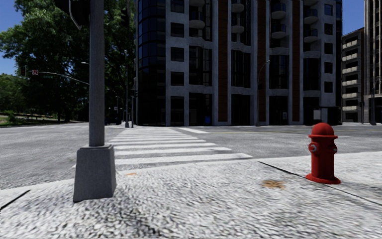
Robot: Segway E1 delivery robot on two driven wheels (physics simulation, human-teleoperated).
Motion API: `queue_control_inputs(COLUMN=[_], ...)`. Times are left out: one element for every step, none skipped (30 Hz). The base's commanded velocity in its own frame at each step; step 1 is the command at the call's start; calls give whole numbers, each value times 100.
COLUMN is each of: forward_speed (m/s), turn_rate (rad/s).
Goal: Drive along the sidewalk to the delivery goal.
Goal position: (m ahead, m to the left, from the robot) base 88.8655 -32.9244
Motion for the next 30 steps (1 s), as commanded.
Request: queue_control_inputs(forward_speed=[200,200,200,200,200,200,200,200,200,200,200,200,200,200,200,200,200,200,200,200,200,200,200,200,200,200,200,200,200,200], turn_rate=[0,0,0,0,0,0,0,0,0,0,0,0,0,0,1,5,9,9,13,18,22,22,26,29,29,32,34,35,35,35])
